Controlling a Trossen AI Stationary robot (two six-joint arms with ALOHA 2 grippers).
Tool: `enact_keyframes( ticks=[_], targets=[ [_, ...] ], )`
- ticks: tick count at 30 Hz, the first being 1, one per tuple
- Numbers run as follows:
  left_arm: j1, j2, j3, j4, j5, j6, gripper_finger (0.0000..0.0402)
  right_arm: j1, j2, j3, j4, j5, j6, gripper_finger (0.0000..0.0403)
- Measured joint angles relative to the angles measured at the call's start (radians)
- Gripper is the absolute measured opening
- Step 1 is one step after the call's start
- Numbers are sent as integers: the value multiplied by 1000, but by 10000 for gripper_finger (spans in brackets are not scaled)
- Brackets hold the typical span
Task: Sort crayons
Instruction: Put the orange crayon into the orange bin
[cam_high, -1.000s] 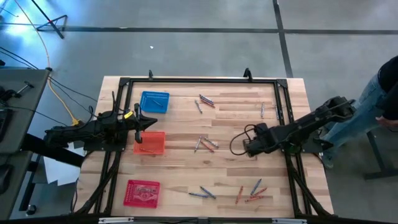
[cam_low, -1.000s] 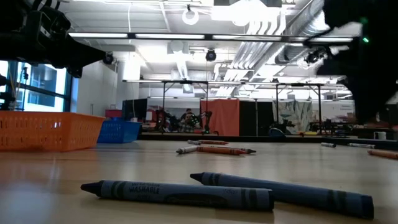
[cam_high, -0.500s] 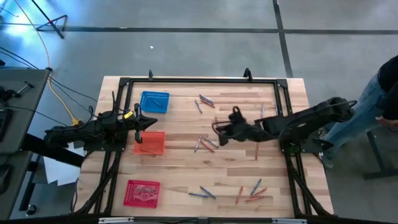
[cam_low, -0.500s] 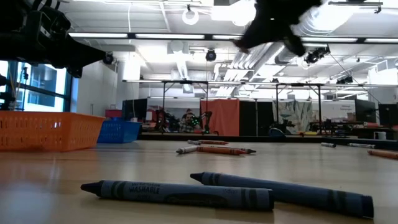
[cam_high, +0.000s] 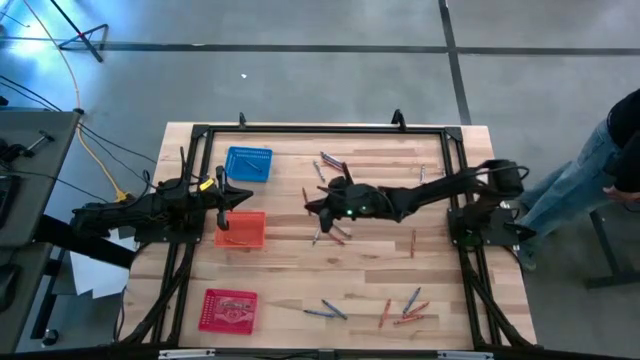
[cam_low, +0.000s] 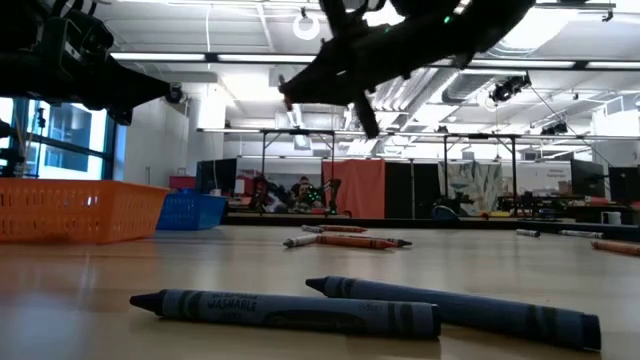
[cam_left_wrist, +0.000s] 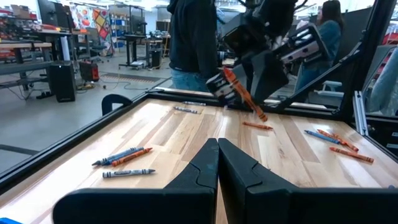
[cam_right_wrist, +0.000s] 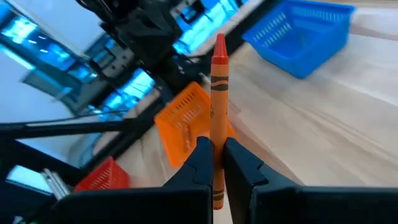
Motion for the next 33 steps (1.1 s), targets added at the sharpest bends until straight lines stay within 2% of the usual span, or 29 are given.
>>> enact_keyframes(
  ticks=[8, 17, 20, 24, 28, 33],
  targets=[
    [0, 0, 0, 0, 0, 0, 1, -41, 141, 40, 123, -76, -16, 5],
    [0, 0, 0, 0, 0, 0, 1, -40, 348, 326, 82, -168, -152, 5],
    [0, 0, 0, 0, 0, 0, 1, -39, 425, 415, 52, -175, -172, 5],
    [0, 0, 0, 0, 0, 0, 1, -39, 512, 526, 69, -241, -183, 5],
    [0, 0, 0, 0, 0, 0, 1, -39, 580, 612, 63, -311, -176, 5],
    [0, 0, 0, 0, 0, 0, 1, -34, 626, 695, 48, -340, -176, 5]
  ],
)
